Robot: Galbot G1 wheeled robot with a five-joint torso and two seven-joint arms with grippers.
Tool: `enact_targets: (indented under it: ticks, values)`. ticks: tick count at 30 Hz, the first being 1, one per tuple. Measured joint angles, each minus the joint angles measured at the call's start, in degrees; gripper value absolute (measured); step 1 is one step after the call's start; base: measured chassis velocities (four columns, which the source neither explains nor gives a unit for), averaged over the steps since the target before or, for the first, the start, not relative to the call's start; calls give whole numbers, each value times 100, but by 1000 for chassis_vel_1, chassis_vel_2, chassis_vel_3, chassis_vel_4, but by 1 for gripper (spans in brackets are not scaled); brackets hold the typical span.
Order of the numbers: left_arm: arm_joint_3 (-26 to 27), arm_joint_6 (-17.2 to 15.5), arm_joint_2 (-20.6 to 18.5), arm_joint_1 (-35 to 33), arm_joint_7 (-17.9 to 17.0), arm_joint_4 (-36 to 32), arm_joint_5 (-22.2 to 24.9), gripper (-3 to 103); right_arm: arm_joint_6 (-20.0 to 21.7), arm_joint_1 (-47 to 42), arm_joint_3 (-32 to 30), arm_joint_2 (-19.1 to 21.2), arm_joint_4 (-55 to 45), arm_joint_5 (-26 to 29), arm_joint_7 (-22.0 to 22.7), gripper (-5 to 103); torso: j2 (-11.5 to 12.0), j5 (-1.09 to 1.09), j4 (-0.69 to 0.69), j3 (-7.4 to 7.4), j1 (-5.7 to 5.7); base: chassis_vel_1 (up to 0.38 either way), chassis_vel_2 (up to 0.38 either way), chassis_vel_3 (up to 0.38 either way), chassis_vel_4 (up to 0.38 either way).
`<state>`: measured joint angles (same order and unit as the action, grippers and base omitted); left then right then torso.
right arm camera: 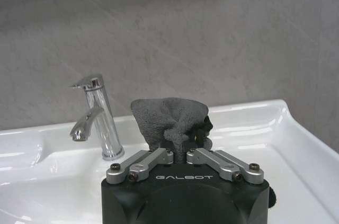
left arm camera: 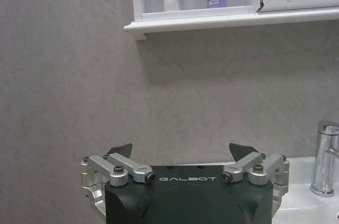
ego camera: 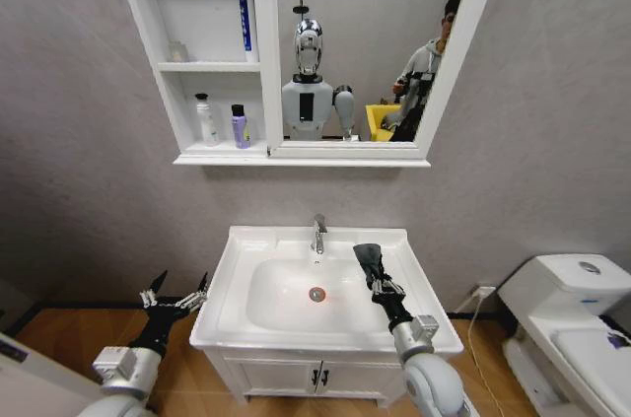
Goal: Move facial cleanser and shampoo from washbasin to cabinet, then wipe washbasin with towel.
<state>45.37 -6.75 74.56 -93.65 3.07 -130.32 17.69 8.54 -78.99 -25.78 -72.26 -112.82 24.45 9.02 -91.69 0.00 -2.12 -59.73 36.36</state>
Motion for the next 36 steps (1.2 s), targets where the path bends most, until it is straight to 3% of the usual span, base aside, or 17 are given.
enact_targets:
  ticks: [5,13,23,31,36]
  values:
    - [0,0,0,-1,0,0,0,100,479,88,41,236,118,524,185,6,-3,1,1,1,-6,33,-36,-26,28]
    - [0,0,0,0,0,0,0,100,1262,755,410,1249,736,1587,304,6,-1,1,1,-1,2,0,0,0,0]
    - [0,0,0,0,0,0,0,100,1541,1664,1078,1386,1644,2282,472,6,-2,0,0,0,1,0,0,0,0]
    - [0,0,0,0,0,0,0,100,1627,2237,1539,1397,2486,2406,472,6,-1,0,0,0,1,0,0,0,0]
    - [0,0,0,0,0,0,0,100,1650,2513,1736,1157,2884,2405,393,6,-1,-1,1,0,0,0,0,0,0]
